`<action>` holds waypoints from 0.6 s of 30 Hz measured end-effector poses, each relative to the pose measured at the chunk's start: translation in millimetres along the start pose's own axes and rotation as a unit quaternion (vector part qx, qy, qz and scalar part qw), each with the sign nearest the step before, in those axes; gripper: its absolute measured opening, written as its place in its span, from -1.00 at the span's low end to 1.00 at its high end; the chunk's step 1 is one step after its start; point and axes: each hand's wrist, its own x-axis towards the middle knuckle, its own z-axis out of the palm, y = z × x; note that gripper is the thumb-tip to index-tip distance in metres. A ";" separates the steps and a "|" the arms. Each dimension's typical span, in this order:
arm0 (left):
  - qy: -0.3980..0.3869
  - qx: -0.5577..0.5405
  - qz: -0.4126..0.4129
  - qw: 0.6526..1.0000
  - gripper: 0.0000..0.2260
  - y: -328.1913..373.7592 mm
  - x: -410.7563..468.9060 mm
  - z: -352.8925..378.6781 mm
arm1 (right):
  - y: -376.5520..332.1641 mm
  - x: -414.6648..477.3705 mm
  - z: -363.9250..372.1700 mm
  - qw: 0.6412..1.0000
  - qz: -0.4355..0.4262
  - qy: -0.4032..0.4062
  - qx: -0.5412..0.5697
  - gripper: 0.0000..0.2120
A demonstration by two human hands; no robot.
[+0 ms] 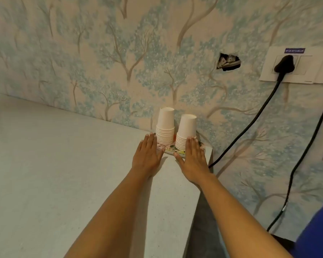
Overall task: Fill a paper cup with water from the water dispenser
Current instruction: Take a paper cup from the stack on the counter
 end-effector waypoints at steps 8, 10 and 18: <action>-0.056 -0.067 -0.027 0.996 -0.47 -1.7 -0.8 -0.1 | -3.0 -2.4 0.7 1.000 0.020 -0.003 0.002 -0.34; -0.030 -0.074 -0.017 0.997 -0.51 -1.6 -0.4 1.4 | -4.2 -3.3 2.3 0.999 0.017 0.030 -0.037 -0.39; 0.087 -0.086 -0.038 0.992 -0.55 -0.3 15.4 3.8 | -22.3 0.5 -16.7 0.985 -0.024 0.079 -0.149 -0.65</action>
